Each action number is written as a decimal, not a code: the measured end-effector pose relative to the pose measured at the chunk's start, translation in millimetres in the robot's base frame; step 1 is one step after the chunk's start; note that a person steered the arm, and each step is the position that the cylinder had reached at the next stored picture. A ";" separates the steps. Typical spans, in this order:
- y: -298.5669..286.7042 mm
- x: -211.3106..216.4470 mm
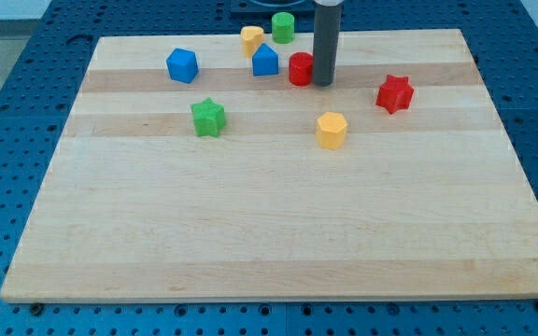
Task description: Slightly push the green star to the right side of the board
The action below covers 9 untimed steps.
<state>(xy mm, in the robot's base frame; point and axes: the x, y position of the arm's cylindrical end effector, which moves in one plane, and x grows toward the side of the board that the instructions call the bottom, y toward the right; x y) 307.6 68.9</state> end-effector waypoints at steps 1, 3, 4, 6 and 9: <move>-12.6 21.1; -155.4 23.3; -214.5 35.9; -274.3 51.7; -119.8 52.0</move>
<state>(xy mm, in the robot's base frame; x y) 359.6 -50.9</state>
